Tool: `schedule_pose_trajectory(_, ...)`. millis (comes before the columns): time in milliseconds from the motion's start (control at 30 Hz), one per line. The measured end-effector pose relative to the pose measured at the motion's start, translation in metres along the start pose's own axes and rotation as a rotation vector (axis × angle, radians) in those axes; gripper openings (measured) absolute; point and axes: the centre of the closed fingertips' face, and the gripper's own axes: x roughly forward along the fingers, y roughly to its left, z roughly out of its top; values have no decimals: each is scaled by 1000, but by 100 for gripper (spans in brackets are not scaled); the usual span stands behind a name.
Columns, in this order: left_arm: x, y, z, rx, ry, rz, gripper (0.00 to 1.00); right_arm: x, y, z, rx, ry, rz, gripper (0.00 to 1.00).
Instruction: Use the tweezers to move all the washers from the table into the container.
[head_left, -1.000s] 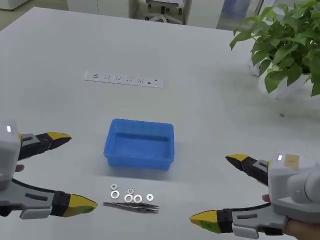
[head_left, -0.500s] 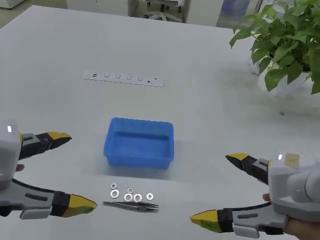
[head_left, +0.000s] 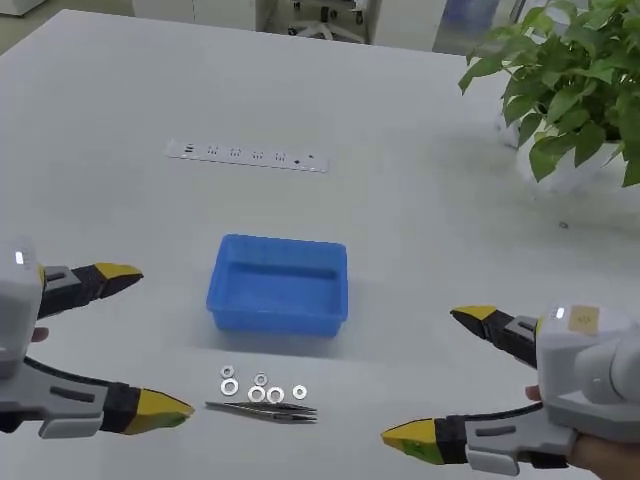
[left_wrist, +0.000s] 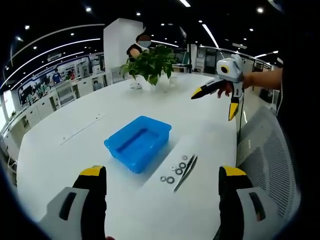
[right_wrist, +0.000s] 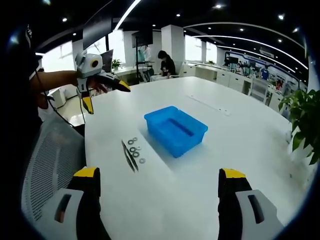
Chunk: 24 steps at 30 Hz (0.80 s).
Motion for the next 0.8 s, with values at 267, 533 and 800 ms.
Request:
schedule_pose_trajectory(267,0,0,0,14,8,-5,98,0,0,-2,-10,13,6,98)
schedule_pose_trajectory(533,3,0,-1,31,22,-14,97,4,1,-2,-37,28,17,96)
schedule_pose_trajectory(800,7,-4,-8,57,55,-41,90,7,0,0,-85,36,19,88)
